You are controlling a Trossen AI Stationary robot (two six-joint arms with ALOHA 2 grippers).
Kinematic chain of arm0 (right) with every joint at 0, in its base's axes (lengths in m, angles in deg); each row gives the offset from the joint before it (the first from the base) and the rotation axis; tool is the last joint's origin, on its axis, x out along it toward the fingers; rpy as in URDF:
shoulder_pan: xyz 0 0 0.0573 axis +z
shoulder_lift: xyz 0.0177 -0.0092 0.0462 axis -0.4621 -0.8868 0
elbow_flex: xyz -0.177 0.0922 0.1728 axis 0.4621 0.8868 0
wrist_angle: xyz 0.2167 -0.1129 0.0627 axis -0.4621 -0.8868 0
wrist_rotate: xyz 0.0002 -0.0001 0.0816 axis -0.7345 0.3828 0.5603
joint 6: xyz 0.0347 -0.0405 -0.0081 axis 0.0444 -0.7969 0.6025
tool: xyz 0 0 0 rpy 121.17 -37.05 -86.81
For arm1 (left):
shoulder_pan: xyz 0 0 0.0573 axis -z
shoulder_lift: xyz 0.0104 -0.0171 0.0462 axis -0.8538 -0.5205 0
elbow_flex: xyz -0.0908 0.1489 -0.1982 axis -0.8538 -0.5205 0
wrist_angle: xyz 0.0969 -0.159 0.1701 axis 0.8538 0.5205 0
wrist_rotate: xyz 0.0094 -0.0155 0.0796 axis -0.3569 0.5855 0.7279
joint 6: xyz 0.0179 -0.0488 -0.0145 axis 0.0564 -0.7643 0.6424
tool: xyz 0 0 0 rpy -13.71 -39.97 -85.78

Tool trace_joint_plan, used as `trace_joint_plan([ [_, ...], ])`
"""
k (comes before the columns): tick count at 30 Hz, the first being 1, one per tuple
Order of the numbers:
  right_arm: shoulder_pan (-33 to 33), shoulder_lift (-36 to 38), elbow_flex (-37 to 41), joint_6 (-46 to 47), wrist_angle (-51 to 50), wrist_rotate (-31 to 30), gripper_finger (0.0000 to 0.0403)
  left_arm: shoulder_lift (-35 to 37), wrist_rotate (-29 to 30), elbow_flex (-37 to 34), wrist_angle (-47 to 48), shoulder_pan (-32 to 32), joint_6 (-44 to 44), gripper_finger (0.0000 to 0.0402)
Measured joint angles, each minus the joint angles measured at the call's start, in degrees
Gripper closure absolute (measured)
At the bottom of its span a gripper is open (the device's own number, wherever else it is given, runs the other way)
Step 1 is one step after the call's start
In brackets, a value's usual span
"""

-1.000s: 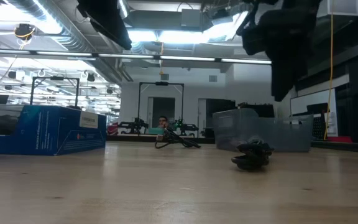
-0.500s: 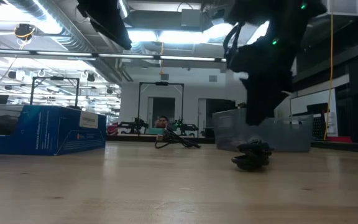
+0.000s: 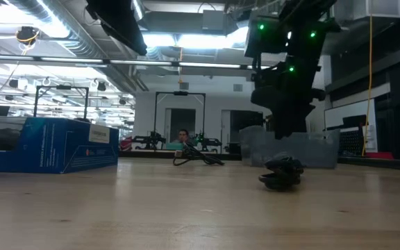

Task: Pick and place USB-C Cables
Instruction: Adjust the black bin

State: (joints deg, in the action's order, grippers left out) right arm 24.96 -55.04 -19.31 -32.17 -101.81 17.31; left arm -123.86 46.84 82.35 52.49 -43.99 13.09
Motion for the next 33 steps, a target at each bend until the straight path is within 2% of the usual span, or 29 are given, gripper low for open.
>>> trace_joint_plan([
  [5,-1.65,0.35,0.00,-2.36,-0.16,-3.78,0.0247,0.00,0.00,0.00,0.01,0.01,0.00,0.0271],
  [8,-1.73,1.43,-0.02,-3.22,-1.31,-3.84,0.0247,0.00,0.00,0.00,0.01,-0.01,0.00,0.0271],
  [18,2.25,4.70,0.26,1.28,-10.78,10.58,0.0247,0.00,0.02,-0.02,0.03,0.02,0.00,0.0271],
  [28,-0.60,4.36,10.15,5.34,-8.75,10.52,0.0247,0.00,0.09,-0.02,-0.17,-0.01,0.00,0.0271],
  [33,-2.34,4.37,12.02,5.58,-8.65,9.54,0.0247,0.00,0.11,-0.02,-0.20,0.00,0.00,0.0271],
])
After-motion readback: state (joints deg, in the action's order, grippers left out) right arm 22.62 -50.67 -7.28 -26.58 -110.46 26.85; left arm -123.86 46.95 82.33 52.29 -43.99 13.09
